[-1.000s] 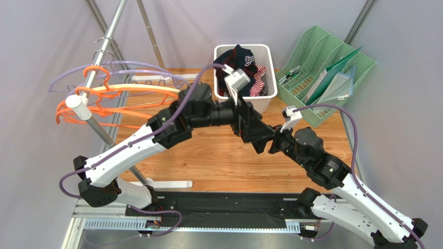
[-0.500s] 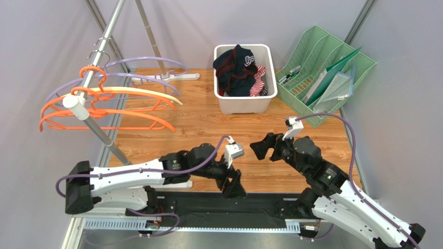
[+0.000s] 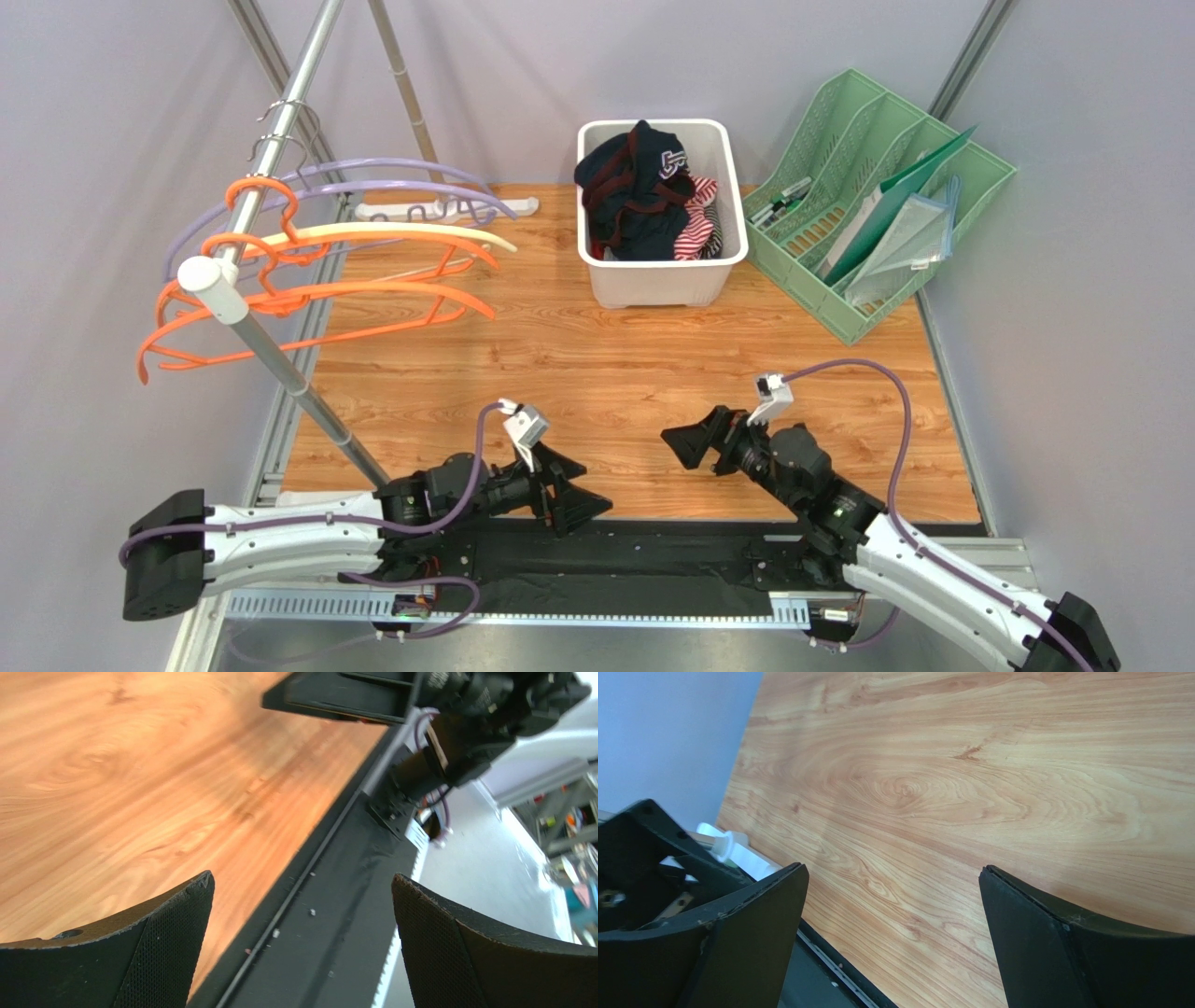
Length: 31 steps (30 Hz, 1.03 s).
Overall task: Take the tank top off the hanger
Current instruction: Reset both arms
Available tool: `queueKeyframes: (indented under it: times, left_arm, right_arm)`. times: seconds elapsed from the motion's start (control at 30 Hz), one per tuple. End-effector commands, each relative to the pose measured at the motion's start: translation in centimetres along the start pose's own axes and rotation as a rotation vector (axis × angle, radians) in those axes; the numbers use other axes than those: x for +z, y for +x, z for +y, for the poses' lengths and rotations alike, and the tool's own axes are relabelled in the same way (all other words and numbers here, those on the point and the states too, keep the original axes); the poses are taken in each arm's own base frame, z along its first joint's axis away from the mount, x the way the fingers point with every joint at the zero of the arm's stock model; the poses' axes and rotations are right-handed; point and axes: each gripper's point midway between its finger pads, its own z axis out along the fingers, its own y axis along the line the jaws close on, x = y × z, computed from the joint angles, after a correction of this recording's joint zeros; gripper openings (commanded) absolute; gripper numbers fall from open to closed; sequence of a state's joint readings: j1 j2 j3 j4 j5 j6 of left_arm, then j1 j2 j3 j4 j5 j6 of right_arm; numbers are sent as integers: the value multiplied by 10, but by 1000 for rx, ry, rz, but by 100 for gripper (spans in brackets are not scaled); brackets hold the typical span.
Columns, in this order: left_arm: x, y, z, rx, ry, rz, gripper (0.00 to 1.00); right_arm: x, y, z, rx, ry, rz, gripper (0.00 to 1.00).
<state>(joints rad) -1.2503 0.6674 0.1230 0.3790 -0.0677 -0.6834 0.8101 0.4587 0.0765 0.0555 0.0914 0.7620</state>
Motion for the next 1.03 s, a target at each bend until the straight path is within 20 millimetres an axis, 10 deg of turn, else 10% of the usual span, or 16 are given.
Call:
queueKeyframes:
  times: [0.0, 0.43, 1.0]
  left_arm:
    - [-7, -44, 8, -3, -30, -264, 99]
    - [-15, -4, 49, 21, -141, -194, 99]
    - [-14, 1, 49, 4, -138, -178, 99]
  right_arm:
    - [-6, -39, 36, 127, -224, -237, 100]
    - [-10, -16, -37, 128, 61, -239, 100]
    - [-6, -9, -44, 119, 99, -211, 100]
